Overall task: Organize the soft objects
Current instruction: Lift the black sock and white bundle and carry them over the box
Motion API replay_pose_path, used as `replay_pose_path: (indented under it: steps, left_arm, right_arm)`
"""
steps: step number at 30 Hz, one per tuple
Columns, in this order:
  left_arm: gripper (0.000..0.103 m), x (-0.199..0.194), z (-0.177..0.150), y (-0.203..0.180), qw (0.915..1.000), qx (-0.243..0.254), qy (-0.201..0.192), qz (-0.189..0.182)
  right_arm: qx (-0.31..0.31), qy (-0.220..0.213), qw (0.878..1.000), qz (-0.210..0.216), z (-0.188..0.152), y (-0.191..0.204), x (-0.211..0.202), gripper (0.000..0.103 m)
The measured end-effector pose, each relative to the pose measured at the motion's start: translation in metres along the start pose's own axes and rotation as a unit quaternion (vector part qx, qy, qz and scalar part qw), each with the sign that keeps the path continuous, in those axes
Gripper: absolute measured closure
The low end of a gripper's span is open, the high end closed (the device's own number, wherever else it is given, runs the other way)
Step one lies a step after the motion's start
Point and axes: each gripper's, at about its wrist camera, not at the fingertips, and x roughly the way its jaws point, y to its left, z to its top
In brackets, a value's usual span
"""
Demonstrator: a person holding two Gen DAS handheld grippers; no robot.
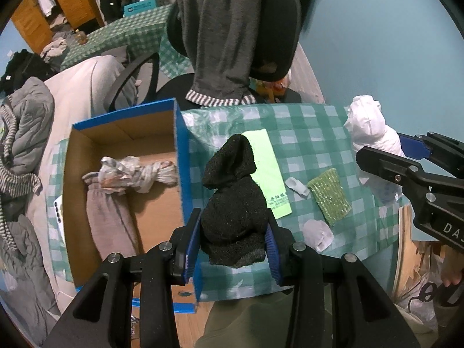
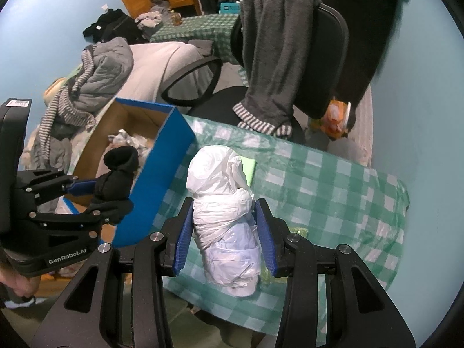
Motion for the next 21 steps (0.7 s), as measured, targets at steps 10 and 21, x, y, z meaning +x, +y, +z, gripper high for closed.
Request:
replay_pose_path:
  steps: [10,21]
  left_arm:
    - [0.062,-0.01,0.0,0.033,0.9995,-0.029,-0.007,0.008]
    - [0.062,-0.02,-0.006,0.071,0.9979,-0.06,-0.015,0.017]
  right_arm:
    - [-0.028,-0.008,0.999,0.015,0.022,0.036,0.008,0.061]
    - [-0.061,-0.011,0.998,0.03,0.042,0.075,0.019,0.061]
